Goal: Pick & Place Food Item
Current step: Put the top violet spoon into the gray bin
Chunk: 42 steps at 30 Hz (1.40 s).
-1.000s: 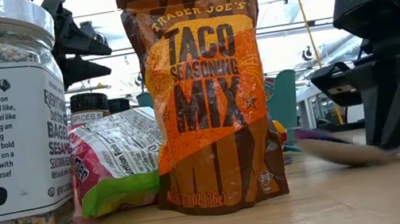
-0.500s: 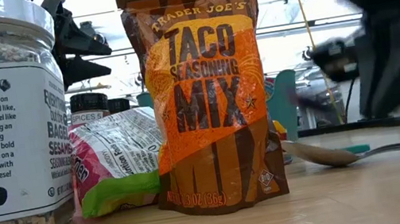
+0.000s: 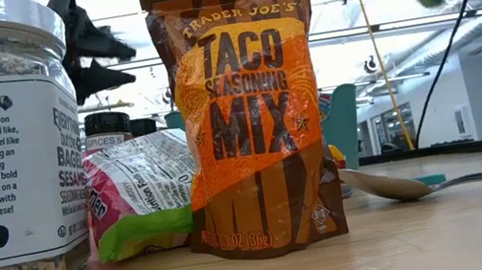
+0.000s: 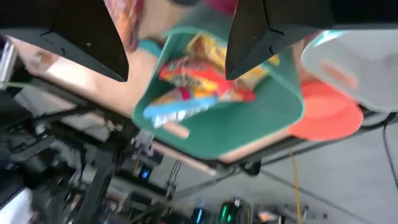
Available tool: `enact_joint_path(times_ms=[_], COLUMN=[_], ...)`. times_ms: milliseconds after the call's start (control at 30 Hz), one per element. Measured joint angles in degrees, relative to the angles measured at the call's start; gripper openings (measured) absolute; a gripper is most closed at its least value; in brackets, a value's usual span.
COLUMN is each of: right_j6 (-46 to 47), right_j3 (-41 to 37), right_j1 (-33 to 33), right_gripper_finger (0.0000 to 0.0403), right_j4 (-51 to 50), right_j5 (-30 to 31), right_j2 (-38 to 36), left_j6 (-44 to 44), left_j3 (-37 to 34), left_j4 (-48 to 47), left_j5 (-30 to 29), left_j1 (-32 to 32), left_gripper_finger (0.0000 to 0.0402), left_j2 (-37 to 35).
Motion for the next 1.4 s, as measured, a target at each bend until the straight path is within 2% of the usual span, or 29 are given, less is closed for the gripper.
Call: enact_joint_path(times_ms=[67,133,267,433,533,633,767,900,1000,1133,1267,1400], right_j6=[-1.85,-3.84,-8.24,-13.41,-16.16,-16.78,-16.90,-19.14,-20.54,-21.71,-21.60,-21.56], right_j3=[0.02,0.02,0.02,0.07,0.07,0.11,0.11,0.11,0.11,0.11,0.10,0.11], right_j1=[-1.44,-3.13,-6.55,-8.63,-8.57,-8.50,-8.43,-8.43,-8.43,-8.61,-8.62,-8.57], right_gripper_finger=[0.0006,0.0006,0.0006,0.0005,0.0004,0.0004,0.0004,0.0004,0.0004,0.0004,0.0004,0.0004], right_j4=[2.86,4.91,7.50,13.38,16.24,16.06,17.07,21.01,24.59,25.90,25.96,25.93], right_j5=[2.89,8.27,22.04,40.89,47.53,50.20,50.54,50.50,50.47,50.45,50.67,50.43], right_j2=[-0.02,-0.02,-0.02,1.15,2.89,5.21,8.61,11.41,12.88,13.60,13.60,13.60], left_j6=[-0.17,0.25,2.27,5.04,3.87,0.92,-0.37,-1.65,2.79,11.34,17.24,19.20], left_j3=[0.01,0.04,0.04,0.04,0.26,1.88,5.32,9.71,13.75,19.10,23.24,26.18], left_j4=[3.15,7.29,17.97,33.29,40.09,40.86,41.46,41.21,41.34,39.88,39.84,39.79], left_j5=[-0.07,-0.03,-0.01,-0.02,-0.35,-2.56,-6.39,-5.43,-2.70,-2.97,-7.81,-13.76], left_j1=[-0.90,-2.26,-5.99,-9.67,-10.58,-10.69,-10.25,-10.25,-11.18,-13.68,-15.56,-16.24], left_gripper_finger=[0.0276,0.0276,0.0276,0.0276,0.0276,0.0276,0.0276,0.0276,0.0276,0.0276,0.0276,0.0275], left_j2=[0.53,2.38,6.99,16.12,21.38,26.22,31.26,35.96,39.30,43.84,47.92,50.06])
